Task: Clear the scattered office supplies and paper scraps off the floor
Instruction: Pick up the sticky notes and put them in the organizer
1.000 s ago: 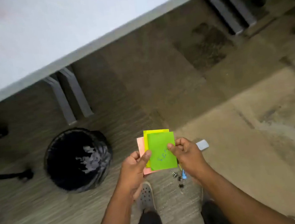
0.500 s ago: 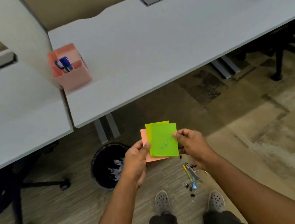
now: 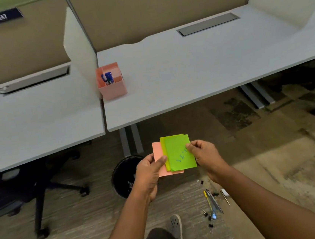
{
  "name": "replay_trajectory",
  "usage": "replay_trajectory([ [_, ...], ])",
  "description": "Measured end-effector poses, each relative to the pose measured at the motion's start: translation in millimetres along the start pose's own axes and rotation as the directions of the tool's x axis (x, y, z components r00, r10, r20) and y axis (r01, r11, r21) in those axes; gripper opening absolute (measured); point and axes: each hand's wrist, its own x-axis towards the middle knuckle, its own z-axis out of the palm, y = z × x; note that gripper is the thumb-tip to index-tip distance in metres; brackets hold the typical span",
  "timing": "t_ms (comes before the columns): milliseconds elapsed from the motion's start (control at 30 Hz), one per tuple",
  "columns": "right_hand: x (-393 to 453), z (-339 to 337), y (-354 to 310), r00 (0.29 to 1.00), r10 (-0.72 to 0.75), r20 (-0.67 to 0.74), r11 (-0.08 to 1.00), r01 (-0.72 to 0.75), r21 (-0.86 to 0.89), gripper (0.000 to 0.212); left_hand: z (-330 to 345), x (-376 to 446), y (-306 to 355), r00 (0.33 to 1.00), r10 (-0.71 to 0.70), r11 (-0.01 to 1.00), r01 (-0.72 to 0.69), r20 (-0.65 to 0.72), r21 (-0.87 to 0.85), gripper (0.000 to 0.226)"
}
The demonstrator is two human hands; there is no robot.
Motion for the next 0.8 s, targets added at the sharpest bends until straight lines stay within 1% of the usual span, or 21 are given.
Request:
replay_trajectory([
  [200, 4.7, 21.7, 0.7, 0.998, 0.033, 0.051, 0.999, -0.031, -0.037, 0.016, -27.9, 1.8, 9.2, 1.0, -0.004, 0.999, 0.003, -0.027, -0.05, 0.015],
  [333, 30.6, 57.7, -6.3, 0.999, 0.023, 0.027, 0.999, -0.021, -0.048, 0.016, -57.4, 23.8, 28.6, 0.999, -0.03, 0.995, 0.028, -0.026, -0.094, 0.016],
  [467, 60.1, 103.3, -19.9, 1.0, 0.011, 0.001, 0.999, -0.011, -0.037, 0.016, -93.2, 57.2, 58.4, 1.0, -0.017, 0.995, 0.014, -0.023, -0.098, 0.02],
  [533, 71.3, 126.8, -28.3, 1.0, 0.0, -0.02, 1.0, 0.0, -0.03, 0.015, -110.0, 72.7, 75.8, 1.0, -0.015, 0.997, 0.015, -0.007, -0.075, 0.022],
  [700, 94.1, 184.1, -47.0, 0.991, -0.086, -0.104, 0.995, 0.08, -0.056, 0.015, -133.8, 107.0, 113.9, 0.996, 0.009, 0.999, -0.013, 0.091, 0.041, 0.025],
  [800, 105.5, 209.0, -56.3, 0.984, -0.093, -0.149, 0.994, 0.083, -0.074, 0.015, -133.8, 123.9, 130.9, 0.993, 0.007, 1.0, -0.007, 0.119, 0.0, 0.027],
])
